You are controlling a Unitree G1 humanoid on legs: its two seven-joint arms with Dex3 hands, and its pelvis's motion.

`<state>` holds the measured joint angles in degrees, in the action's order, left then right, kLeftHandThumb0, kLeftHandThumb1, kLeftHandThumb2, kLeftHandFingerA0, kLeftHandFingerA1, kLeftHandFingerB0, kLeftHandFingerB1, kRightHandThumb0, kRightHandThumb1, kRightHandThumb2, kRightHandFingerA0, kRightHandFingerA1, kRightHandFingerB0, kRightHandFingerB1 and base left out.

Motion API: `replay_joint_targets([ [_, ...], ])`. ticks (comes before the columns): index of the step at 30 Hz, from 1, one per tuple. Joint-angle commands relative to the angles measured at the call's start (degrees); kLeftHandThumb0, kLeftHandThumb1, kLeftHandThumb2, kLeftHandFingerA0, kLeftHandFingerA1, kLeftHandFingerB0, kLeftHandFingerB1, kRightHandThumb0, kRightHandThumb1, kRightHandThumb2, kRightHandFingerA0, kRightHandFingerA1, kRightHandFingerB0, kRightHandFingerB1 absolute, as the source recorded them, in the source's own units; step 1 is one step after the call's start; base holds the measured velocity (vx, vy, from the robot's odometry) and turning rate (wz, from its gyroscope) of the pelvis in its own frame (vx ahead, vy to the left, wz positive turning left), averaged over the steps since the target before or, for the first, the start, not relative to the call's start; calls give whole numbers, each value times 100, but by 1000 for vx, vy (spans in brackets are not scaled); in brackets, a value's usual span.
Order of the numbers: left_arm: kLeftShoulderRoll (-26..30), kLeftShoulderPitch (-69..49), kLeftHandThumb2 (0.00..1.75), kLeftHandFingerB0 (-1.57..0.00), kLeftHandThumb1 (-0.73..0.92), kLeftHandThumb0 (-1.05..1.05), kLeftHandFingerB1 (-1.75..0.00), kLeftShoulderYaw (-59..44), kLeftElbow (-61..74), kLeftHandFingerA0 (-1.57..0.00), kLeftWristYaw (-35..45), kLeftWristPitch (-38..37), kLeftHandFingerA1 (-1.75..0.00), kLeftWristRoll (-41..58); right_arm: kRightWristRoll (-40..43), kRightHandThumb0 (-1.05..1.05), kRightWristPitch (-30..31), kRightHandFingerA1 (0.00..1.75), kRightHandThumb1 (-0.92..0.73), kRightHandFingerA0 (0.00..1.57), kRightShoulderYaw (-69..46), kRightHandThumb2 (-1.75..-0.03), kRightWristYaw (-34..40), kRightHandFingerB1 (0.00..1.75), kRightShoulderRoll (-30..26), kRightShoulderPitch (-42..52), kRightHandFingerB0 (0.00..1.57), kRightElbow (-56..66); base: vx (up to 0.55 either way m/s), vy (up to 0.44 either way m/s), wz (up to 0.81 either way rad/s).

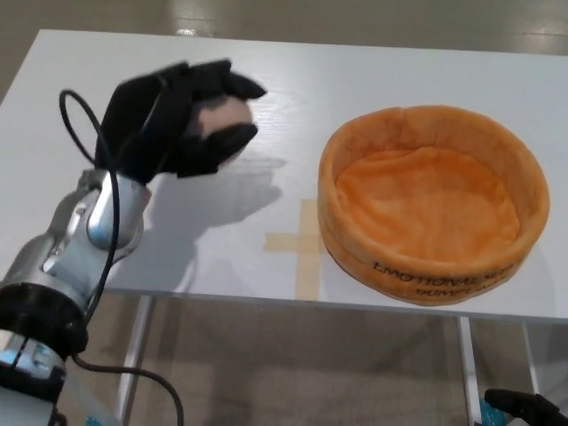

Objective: Use the left hand to pick up the pink round toy on the left and place it inside the orange plate on the desk.

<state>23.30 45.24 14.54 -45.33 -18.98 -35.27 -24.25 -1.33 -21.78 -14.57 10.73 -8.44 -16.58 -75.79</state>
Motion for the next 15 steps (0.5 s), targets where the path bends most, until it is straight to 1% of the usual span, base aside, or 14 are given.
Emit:
replay_joint_targets([
  [1,-198,72,69,-83,78,-29,-71,-99,793,-86,467,285,-159,113,90,-19,108,118,-24,59,-57,-100,-93,105,-39,-10,57,-13,0,0,0],
  [2,-277,172,67,-83,75,-26,-65,-63,839,-81,513,312,-157,79,92,-18,95,121,-23,63,-59,-101,-89,105,-30,-10,59,-8,0,0,0],
  [4,-381,290,67,-83,75,-26,-65,-27,913,-81,584,360,-157,34,95,-18,78,121,-23,63,-62,-101,-85,105,-20,-10,59,-3,0,0,0],
  [5,-422,342,67,-84,74,-28,-61,-11,945,-84,602,384,-158,-3,84,-16,89,118,-25,66,-55,-99,-70,101,-17,-15,58,-4,0,0,0],
  [6,-440,359,67,-84,74,-28,-61,-9,967,-84,613,402,-158,-25,75,-16,99,118,-25,66,-50,-99,-60,101,-16,-19,58,-6,0,0,0],
  [7,-598,531,62,-85,75,-26,-59,100,953,-90,617,491,-154,-153,93,-15,104,119,-25,62,-65,-97,-87,102,-12,-28,59,-5,0,0,0],
  [8,-641,571,62,-85,75,-26,-59,125,951,-90,623,519,-154,-186,100,-15,102,119,-25,62,-72,-97,-98,102,-12,-29,59,-5,0,0,0],
  [9,-738,664,62,-85,74,-24,-59,167,863,-93,575,484,-150,-228,88,-15,77,119,-24,59,-63,-100,-91,103,-9,-34,59,-1,0,0,0],
  [10,-761,686,62,-85,74,-24,-59,174,838,-93,562,474,-150,-238,83,-15,70,119,-24,59,-60,-100,-87,103,-8,-35,59,-1,0,0,0],
  [11,-880,763,61,-84,72,-24,-59,247,787,-84,605,495,-158,-259,83,-15,66,121,-22,63,-60,-103,-100,105,-10,-31,60,-2,0,0,0],
  [12,-962,813,61,-84,72,-24,-59,297,757,-84,644,516,-158,-274,84,-15,65,121,-22,63,-61,-103,-110,105,-12,-28,60,-4,0,0,0],
  [13,-1120,915,60,-88,70,-25,-59,402,677,-87,666,575,-152,-338,66,-13,50,127,-19,66,-48,-106,-109,105,-14,-17,61,-6,0,0,0],
  [15,-1217,982,60,-88,70,-25,-59,466,609,-87,646,622,-152,-403,43,-13,33,127,-19,66,-30,-106,-95,105,-16,-7,61,-7,0,0,0],
])
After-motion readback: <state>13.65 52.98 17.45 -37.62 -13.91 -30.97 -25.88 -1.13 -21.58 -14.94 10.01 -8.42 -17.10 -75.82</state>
